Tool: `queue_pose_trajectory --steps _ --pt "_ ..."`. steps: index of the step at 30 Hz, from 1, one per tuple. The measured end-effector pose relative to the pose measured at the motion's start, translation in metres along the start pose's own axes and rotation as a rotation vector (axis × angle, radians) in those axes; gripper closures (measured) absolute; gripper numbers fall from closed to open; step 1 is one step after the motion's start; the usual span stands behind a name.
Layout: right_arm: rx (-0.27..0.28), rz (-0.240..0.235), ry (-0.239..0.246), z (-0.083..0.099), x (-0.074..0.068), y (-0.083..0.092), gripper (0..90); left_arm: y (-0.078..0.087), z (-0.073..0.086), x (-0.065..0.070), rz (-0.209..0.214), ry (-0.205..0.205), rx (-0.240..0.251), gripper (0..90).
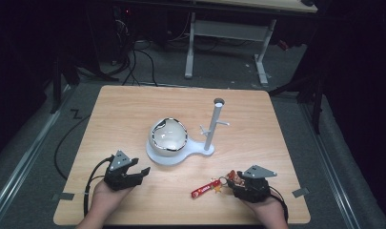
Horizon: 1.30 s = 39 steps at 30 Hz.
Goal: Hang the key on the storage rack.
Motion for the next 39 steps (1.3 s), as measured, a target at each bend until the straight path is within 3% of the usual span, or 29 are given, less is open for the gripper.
queue_pose_trajectory --steps 7,14,20,27,34,39 --pt "-0.025 0.067 -0.033 0.012 0.029 0.005 46.5 -0.003 0.0 -0.001 0.002 0.002 -0.007 39.7" --pt "-0.066 0.112 -0.06 0.023 0.048 0.003 46.5 -0.003 0.001 0.001 0.002 -0.005 -0.01 39.7" --pt "-0.098 0.166 -0.112 0.039 0.066 0.014 46.4 -0.005 0.001 0.001 0.0 -0.003 -0.016 39.7" --pt "-0.133 0.152 -0.129 0.048 0.067 0.007 45.7 -0.005 -0.001 0.003 0.001 -0.007 -0.011 39.8" --pt "-0.088 0.143 -0.139 0.039 0.064 0.013 41.7 -0.004 -0.001 0.002 0.003 -0.006 -0.009 39.7" --pt "-0.064 0.133 -0.103 0.028 0.054 0.018 42.5 -0.003 0.0 0.002 0.003 -0.003 -0.011 39.7"
Point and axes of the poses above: each handheld gripper's, and its own axes: y roughly backward along the jaws, z roughly out of its underside, x roughly to its right, the point moved 10 cm from there along -y, roughly forward along the jaws, and after that the axes turned 4 degrees about -x, right-handed, at the moved point
